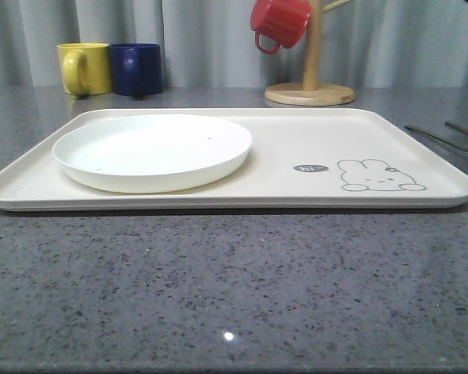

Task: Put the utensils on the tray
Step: 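Grasp the silver fork with the right gripper and lift it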

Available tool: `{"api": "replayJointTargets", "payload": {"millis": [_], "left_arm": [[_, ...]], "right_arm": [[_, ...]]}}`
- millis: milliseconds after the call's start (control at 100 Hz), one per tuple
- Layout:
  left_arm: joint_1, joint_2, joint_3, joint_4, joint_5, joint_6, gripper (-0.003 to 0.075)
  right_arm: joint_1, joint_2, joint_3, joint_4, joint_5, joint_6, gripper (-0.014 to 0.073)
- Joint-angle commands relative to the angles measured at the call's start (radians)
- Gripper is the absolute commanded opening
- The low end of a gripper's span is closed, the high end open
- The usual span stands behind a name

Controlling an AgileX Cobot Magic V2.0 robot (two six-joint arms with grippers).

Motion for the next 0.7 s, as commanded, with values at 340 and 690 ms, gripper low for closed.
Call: {"api": "replayJointTargets", "payload": {"millis": [340,690], "left_arm": [[0.002,0.008,-0.026,-0.019,-0.059,-0.001,-0.0019],[0.002,0.008,-0.026,-0.019,-0.059,-0.001,-0.0019]], "right_arm": [[0.0,0.156,-0.07,0.001,-0.066,-0.012,0.0412],[0.0,0.217,-0.069,0.001,-0.059,-0.012,0.036]]}}
